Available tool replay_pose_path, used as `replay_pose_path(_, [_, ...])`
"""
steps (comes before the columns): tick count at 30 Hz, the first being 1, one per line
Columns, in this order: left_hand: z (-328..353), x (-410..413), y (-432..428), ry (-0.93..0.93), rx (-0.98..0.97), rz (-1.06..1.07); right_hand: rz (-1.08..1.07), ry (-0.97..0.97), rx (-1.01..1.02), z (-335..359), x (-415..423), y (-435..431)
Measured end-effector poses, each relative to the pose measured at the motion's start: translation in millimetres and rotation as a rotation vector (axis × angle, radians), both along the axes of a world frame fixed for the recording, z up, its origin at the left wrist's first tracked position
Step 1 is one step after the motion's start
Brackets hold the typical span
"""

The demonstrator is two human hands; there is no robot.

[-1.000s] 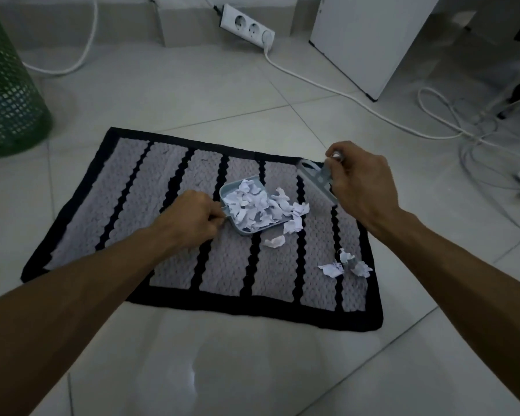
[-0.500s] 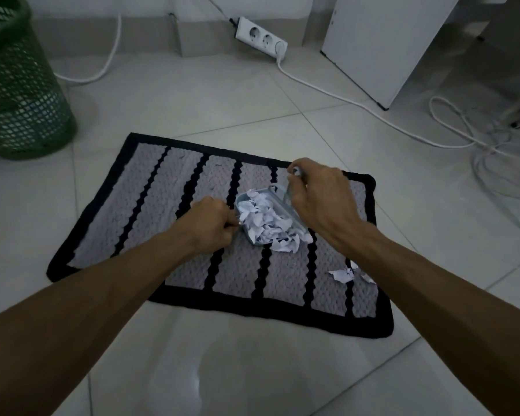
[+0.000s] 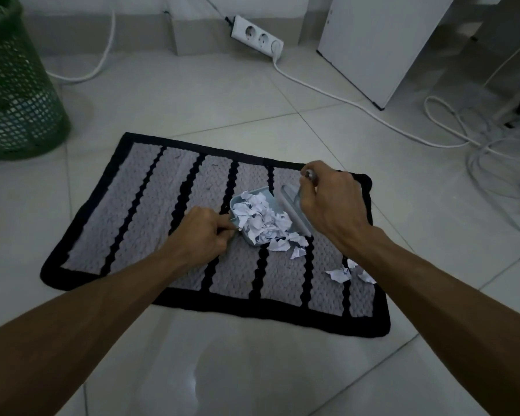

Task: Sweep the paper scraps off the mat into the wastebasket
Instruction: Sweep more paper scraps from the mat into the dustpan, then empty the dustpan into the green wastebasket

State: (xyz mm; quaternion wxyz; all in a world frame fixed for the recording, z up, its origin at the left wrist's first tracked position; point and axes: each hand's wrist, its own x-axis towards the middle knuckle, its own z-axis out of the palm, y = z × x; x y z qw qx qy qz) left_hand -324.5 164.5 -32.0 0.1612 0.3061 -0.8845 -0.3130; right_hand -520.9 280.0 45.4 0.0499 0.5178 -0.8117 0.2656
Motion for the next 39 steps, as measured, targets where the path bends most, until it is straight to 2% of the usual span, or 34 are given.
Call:
replay_pose_path(10, [49,49,-37,0.174,0.039,0.305,-0.049,-0.153,-0.249,62,3,-41])
replay_pose_path(16, [112,120,-89,0.176,-0.045,0.457,0.053,-0.225,-0.279,83,57,-85])
replay_pose_path(23, [212,214,-173,0.15,-0.258,0.633,0.179,-0.314,-0.251,79,130,-139])
replay_pose_path(27, [245,252,-225,0.111,-0.361,0.747,0.259,-0.373,-0.25,72,170,-173])
replay_pose_path(33, [233,266,-281,-0.078,-0.499,0.786,0.31,-0.46,-0.29,75,242,-242])
replay_pose_path(36, [221,264,-286,-0.336,-0.672,0.725,0.296,-0.479,-0.259,72,267,-266])
replay_pose_path(39, [218,260,-281,-0.598,-0.884,0.546,0.288,-0.476,-0.221,60,280,-275])
